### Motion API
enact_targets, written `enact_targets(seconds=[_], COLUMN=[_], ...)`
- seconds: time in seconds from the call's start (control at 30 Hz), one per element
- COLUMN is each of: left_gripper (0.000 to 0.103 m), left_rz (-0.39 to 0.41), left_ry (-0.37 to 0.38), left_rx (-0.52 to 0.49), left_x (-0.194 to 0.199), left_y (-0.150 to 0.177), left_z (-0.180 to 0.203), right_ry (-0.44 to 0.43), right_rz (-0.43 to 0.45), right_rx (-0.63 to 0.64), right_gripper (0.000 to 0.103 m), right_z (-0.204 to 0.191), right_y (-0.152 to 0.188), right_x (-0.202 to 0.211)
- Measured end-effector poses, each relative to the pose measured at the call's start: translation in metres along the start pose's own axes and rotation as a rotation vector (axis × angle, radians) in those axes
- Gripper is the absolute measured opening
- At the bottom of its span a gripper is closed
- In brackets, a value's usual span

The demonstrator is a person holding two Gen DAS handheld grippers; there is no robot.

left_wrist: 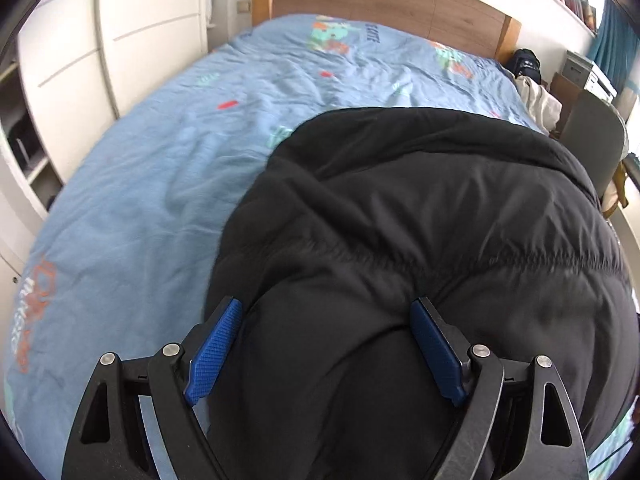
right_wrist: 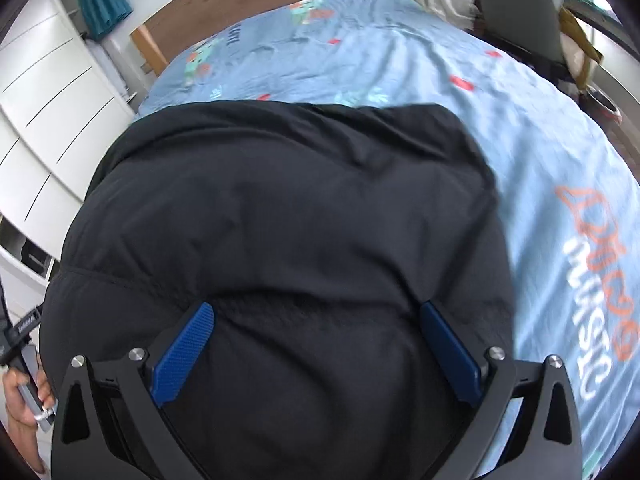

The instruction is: Fold large clothes

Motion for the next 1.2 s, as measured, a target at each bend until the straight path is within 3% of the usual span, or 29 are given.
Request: enact_targets(seconds=[0.27,0.5,0.77,1.2], left_gripper=[0.085,0.085,0.085,0.085], left_rz=[0.064,0.096,0.102,0.106], left_ry=[-0.054,-0.043,-0.035,-0.041], left_rx=[-0.021,-0.041,-0.065,-0.079], left_x=[0.022,0.039,0.042,0.034], left_y=[0.015,0.023,0.033,0.043], left_z=[-0.006,-0.001,0.008,0.009], right_ry=[0.081,0.008,0.0,0.019], right_rz=[-0.006,0.053,0.039,0.045], right_rx=[-0.049,-0.006,0.073,0.092], right_gripper=[0.103,0.103,0.103,0.103], right_z=[0.034,0.003,-0.035,-0.025], right_y=[0.016,0.033,0.058,0.069], right_x=[0.023,0.062,0.059,0.054])
Point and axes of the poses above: each gripper's, at about its wrist camera, not at the fingertips, and x roughly against the way its jaws point, z to its right, y to its underside, the point moved 5 cm from there along -x, roughly the way its jaws point, and after that the axes turned 14 degrees about y, right-handed, at the moved point
